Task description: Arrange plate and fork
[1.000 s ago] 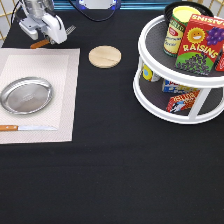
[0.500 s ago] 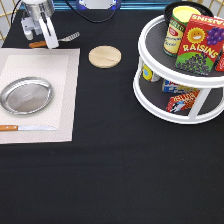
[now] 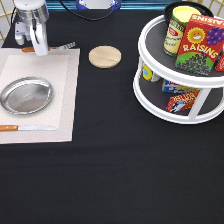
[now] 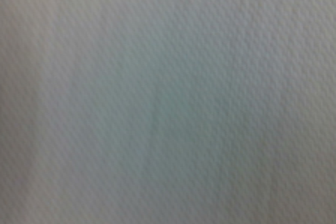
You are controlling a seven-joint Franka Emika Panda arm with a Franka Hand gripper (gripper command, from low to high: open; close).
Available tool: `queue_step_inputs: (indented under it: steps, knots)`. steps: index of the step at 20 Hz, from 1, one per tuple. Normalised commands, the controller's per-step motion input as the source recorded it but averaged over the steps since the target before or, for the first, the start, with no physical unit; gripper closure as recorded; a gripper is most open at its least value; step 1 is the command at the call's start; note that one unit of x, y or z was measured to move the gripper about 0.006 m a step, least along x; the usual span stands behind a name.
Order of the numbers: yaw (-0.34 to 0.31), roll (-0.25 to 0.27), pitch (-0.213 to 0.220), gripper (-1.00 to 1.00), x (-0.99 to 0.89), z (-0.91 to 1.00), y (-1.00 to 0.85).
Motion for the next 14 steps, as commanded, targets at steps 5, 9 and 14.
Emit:
queue_step_inputs:
  steps: [5, 9, 14]
  knots:
    - [-0.169, 0.021, 0.000, 1.00, 0.30, -0.13, -0.43]
    - [-0.134, 0.069, 0.000, 1.00, -0.41, -0.47, -0.54]
    - [-0.098, 0.047, -0.058, 1.00, -0.67, -0.49, -0.40]
